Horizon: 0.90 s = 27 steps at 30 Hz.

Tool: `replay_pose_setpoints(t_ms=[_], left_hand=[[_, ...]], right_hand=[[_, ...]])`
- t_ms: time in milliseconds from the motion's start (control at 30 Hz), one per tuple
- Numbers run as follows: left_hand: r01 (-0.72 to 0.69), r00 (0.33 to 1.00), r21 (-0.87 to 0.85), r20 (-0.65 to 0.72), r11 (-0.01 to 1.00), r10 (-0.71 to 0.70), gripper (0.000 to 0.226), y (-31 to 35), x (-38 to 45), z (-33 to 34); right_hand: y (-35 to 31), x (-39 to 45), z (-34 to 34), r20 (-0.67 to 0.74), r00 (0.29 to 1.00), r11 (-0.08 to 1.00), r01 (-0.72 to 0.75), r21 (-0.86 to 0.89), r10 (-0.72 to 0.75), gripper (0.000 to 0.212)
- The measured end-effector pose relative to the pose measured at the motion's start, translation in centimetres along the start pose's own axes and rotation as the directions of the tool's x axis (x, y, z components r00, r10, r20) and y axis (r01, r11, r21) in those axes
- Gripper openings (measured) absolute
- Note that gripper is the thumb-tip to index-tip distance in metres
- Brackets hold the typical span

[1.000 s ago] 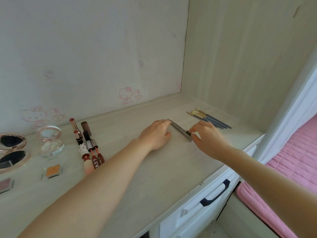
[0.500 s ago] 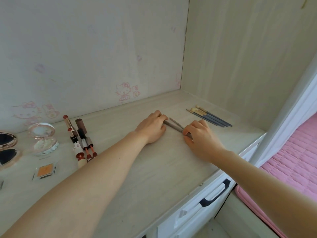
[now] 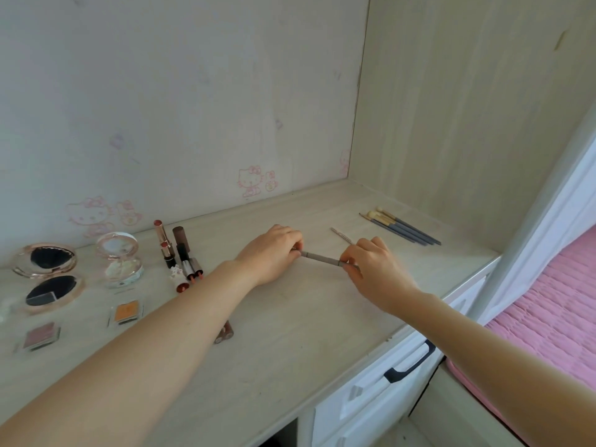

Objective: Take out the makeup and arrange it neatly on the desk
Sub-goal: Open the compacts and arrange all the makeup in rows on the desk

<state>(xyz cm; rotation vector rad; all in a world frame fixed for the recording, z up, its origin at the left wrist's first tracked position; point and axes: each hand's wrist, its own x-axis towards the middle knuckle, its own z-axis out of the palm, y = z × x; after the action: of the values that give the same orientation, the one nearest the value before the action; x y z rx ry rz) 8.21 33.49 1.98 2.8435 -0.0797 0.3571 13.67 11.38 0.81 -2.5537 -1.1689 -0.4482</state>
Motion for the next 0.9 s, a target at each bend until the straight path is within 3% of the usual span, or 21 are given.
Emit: replay_pose_setpoints(t_ms=[267, 567, 700, 900], left_hand=[[0.092, 0.990, -0.210, -0.089, 0.973, -0.113, 0.003, -1.6, -6.8, -4.3], [0.190, 0.932, -0.452, -0.196, 0.871, -0.305, 0.009, -3.8, -17.5, -8.3], [0.233, 0.876, -0.540, -0.245, 0.809, -0.415, 0.019, -4.3, -22.0, -9.2], [0.272, 0.764, -0.715, -0.246, 0.643, -0.597, 0.013, -5.7, -27.4, -10.1]], right_hand=[[-5.2, -0.1, -1.9, -0.061, 0.996, 0.988, 0.066, 0.137, -0.058, 0.017], [-13.6, -0.7, -2.7, -0.079, 0.980, 0.938, 0.200, 0.284, -0.185, 0.015], [-17.1, -1.3, -2.3, -0.076, 0.966, 0.906, 0.259, 0.334, -0.248, 0.013], [-21.5, -1.6, -1.1, -0.058, 0.956, 0.847, 0.282, 0.450, -0.288, 0.024]])
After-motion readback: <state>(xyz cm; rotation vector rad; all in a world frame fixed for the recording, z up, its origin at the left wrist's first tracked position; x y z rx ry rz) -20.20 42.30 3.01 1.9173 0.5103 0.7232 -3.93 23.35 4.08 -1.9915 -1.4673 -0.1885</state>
